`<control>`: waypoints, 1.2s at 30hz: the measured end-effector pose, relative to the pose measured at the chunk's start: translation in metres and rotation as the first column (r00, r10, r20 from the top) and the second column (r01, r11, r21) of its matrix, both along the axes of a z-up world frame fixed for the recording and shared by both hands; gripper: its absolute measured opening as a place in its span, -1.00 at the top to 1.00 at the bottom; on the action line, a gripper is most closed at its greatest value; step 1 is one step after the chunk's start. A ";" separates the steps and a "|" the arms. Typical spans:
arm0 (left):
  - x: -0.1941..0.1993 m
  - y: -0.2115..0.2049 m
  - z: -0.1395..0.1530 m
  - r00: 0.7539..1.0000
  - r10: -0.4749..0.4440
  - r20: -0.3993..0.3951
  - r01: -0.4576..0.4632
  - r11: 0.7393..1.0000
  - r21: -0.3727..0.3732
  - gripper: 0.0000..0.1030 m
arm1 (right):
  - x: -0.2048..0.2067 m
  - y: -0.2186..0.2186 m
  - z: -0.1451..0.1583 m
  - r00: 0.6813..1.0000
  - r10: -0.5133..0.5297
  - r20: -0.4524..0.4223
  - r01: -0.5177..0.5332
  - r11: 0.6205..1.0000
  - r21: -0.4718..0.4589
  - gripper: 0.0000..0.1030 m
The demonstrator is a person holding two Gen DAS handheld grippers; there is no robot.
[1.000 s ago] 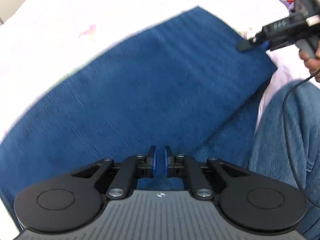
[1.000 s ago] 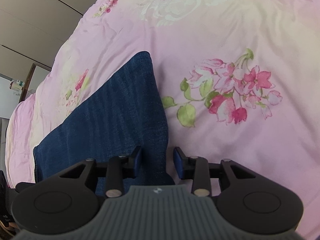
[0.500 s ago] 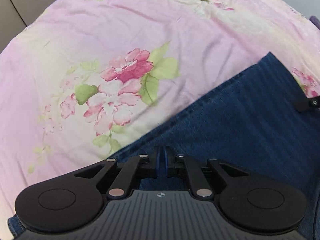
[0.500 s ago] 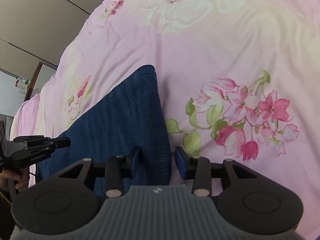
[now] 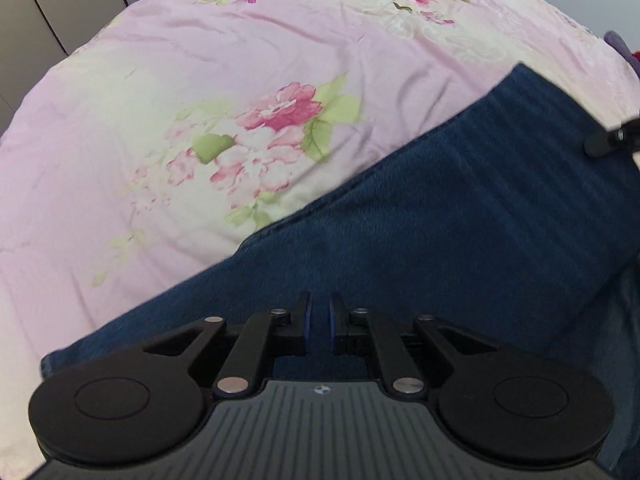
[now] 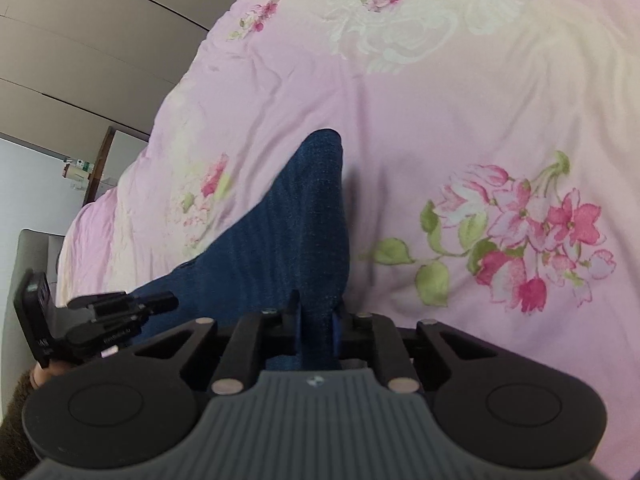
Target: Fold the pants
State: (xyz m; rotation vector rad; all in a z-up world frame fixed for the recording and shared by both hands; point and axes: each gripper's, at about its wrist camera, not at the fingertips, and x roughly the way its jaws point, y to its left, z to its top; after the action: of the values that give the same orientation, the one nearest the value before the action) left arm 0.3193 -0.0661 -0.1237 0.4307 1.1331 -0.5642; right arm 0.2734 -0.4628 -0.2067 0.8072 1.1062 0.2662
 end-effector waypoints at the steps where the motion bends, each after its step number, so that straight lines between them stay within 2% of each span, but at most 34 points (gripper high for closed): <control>1: -0.010 0.009 0.004 1.000 -0.002 0.012 0.002 1.000 0.021 0.80 | 0.000 0.004 0.012 1.000 0.009 0.008 -0.009 1.000 0.015 0.83; 6: -0.040 0.081 0.019 0.998 0.055 0.033 -0.057 0.995 0.082 0.79 | 0.001 0.050 0.083 0.994 0.081 0.067 -0.080 0.997 -0.007 0.84; 10: -0.057 0.138 0.007 0.986 0.167 0.025 -0.168 0.980 0.107 0.79 | 0.005 0.098 0.130 0.988 0.111 0.110 -0.114 0.993 0.024 0.83; 14: -0.065 0.180 -0.004 0.958 0.285 0.014 -0.285 0.959 0.005 0.79 | 0.017 0.158 0.167 0.983 0.132 0.130 -0.139 0.989 0.046 0.82; 17: -0.065 0.202 -0.006 0.929 0.369 -0.003 -0.368 0.926 -0.090 0.79 | 0.029 0.210 0.181 0.978 0.162 0.133 -0.174 0.982 0.080 0.82; 19: -0.068 0.213 0.000 0.919 0.393 -0.002 -0.390 0.910 -0.140 0.79 | 0.037 0.252 0.187 0.974 0.187 0.127 -0.198 0.977 0.079 0.82; 24: -0.076 0.236 0.027 0.914 0.406 0.027 -0.389 0.890 -0.237 0.79 | 0.053 0.343 0.168 0.977 0.205 0.063 -0.207 0.977 0.044 0.82; 30: -0.076 0.257 0.041 0.904 0.424 0.046 -0.399 0.878 -0.265 0.79 | 0.069 0.429 0.113 0.969 0.244 -0.037 -0.245 0.969 -0.022 0.82; 33: -0.076 0.265 0.043 0.889 0.454 0.051 -0.420 0.856 -0.302 0.79 | 0.078 0.459 0.084 0.963 0.258 -0.081 -0.263 0.963 -0.052 0.81; 36: -0.073 0.270 0.041 0.871 0.491 0.024 -0.456 0.823 -0.338 0.79 | 0.084 0.476 0.054 0.955 0.272 -0.120 -0.282 0.957 -0.068 0.81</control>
State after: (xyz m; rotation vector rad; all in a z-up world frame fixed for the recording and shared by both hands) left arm 0.2461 0.2036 -0.0827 -0.1121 0.9703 -0.2697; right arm 0.3578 0.0133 -0.1525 0.5950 1.3279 0.4111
